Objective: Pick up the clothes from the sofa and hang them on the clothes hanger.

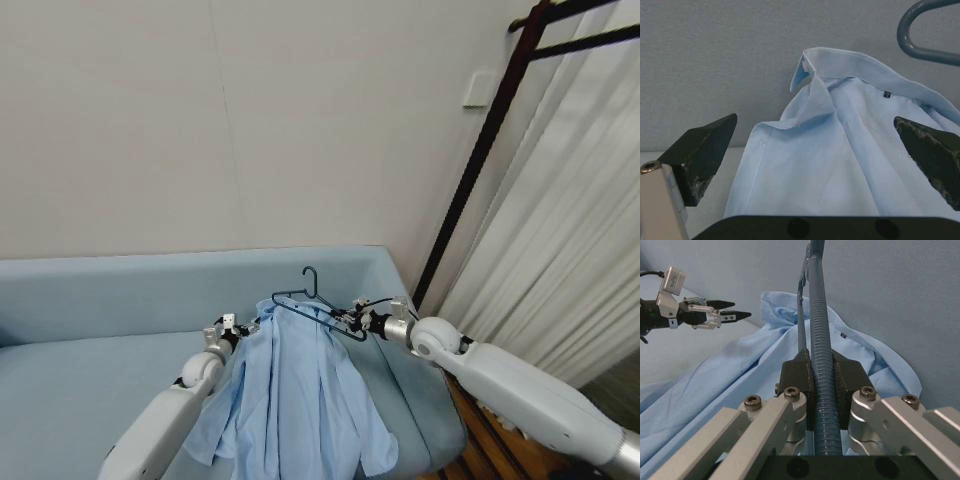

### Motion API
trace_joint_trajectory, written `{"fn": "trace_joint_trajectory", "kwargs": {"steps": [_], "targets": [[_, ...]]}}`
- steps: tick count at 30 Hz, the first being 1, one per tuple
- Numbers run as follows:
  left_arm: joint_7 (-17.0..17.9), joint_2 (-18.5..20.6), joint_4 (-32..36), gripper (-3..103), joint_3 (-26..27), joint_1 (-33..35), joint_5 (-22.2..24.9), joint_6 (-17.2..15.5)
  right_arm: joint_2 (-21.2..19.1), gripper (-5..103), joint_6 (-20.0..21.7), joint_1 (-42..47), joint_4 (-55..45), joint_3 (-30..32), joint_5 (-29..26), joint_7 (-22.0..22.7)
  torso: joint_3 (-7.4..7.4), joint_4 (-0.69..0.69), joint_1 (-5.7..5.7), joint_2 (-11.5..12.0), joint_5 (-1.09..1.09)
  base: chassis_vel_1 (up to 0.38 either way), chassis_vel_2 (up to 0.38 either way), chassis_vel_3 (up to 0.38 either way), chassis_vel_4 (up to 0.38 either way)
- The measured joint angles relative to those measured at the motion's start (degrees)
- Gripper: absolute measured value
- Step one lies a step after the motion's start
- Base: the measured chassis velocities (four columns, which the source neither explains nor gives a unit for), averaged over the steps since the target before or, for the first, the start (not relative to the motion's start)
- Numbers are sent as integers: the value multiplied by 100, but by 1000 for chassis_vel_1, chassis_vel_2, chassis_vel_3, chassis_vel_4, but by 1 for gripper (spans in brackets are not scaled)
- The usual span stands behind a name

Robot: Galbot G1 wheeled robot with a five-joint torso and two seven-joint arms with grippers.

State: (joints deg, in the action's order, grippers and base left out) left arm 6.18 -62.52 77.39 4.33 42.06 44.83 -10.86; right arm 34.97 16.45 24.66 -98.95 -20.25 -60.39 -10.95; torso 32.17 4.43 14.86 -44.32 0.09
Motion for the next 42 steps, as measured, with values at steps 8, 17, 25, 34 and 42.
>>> {"fn": "trace_joint_trajectory", "kwargs": {"steps": [8,17,25,34,42], "targets": [[-40,-522,-879,100,-305,-765,-73,105,-56,8,-96,270,16,109,68,81,-1,7,0,-1,1,0,0,0,0],[-214,-831,-1950,103,-497,-1345,-224,217,90,8,-101,282,108,138,25,183,0,3,0,-1,1,0,0,0,0],[-411,-1051,-2645,79,-511,-1599,-394,367,98,8,-96,208,107,140,-29,229,0,3,0,-1,0,0,0,0,0],[-554,-1105,-2856,45,-500,-1640,-434,423,75,8,-91,264,59,174,-33,357,-1,3,0,-1,0,0,0,0,0],[-624,-1130,-2960,18,-484,-1704,-449,468,66,8,-91,280,19,199,-34,449,-1,3,0,-1,0,0,0,0,0]]}}
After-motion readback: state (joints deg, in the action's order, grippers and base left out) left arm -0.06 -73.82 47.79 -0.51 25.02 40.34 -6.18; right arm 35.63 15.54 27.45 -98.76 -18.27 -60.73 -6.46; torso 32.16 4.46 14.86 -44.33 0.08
